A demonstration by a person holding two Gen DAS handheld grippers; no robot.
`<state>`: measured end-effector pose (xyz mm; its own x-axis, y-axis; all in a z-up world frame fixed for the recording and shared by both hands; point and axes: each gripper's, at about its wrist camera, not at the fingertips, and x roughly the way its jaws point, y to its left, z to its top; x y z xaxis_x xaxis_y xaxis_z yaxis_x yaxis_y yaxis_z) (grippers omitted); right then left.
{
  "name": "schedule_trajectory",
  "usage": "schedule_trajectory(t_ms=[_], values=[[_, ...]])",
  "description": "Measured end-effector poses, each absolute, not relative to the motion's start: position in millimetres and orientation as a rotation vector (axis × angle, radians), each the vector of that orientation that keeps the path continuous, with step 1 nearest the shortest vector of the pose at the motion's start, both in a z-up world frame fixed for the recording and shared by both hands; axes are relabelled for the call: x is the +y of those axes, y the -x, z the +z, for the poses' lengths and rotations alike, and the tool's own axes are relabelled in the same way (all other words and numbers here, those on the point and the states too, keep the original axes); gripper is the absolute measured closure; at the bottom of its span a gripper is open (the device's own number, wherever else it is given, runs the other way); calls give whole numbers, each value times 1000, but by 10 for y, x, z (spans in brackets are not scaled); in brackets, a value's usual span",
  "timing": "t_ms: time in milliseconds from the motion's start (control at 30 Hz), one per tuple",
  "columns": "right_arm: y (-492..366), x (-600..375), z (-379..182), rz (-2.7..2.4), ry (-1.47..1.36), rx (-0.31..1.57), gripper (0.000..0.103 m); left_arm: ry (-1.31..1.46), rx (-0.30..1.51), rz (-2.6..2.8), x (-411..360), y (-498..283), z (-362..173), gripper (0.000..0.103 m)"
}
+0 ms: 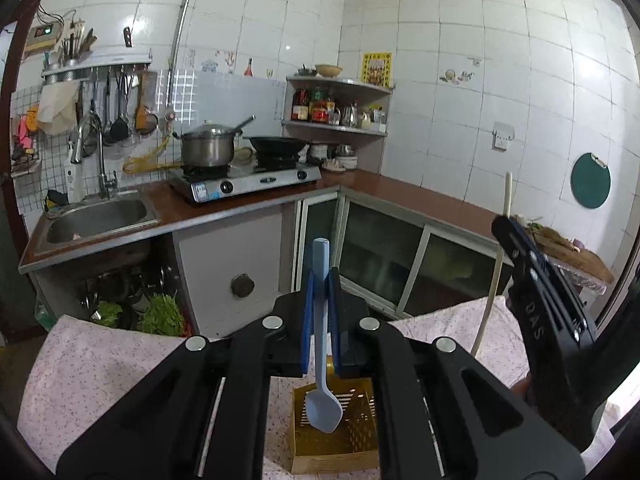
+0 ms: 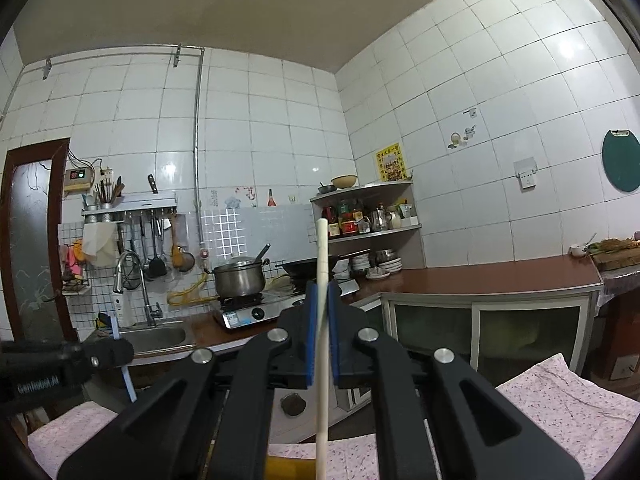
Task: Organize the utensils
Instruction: 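Lift and carry the spatula and chopstick over the yellow caddy with both tools, then open the left tool dropping the spatula in the caddy while the right releases the chopstick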
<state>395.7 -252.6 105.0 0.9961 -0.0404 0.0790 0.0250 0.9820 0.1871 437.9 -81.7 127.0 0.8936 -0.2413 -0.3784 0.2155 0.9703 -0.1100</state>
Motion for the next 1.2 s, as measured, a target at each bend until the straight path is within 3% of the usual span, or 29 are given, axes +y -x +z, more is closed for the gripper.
schedule_trajectory(t_ms=[400, 900, 967, 1033, 1067, 1133, 1167, 1200], values=[[-4008, -2572, 631, -27, -189, -19, 97, 56, 492, -229, -847, -4538, 712, 97], [-3945, -2556, 247, 39, -127, 167, 96, 128, 573, -226, -621, -4487, 432, 96], [-3918, -2608, 279, 49, -153, 187, 96, 143, 577, -221, -581, -4460, 458, 88], [-3885, -2670, 339, 56, -176, 207, 95, 150, 570, -206, -547, -4412, 514, 58], [-3866, -2700, 381, 60, -180, 222, 94, 154, 558, -200, -521, -4361, 570, 51], [-3819, -2733, 455, 57, -173, 244, 75, 153, 544, -192, -497, -4287, 647, 39], [-3753, -2759, 498, 54, -167, 250, 58, 150, 536, -187, -482, -4232, 710, 36], [-3685, -2775, 534, 41, -158, 253, 53, 146, 534, -180, -466, -4192, 749, 29]])
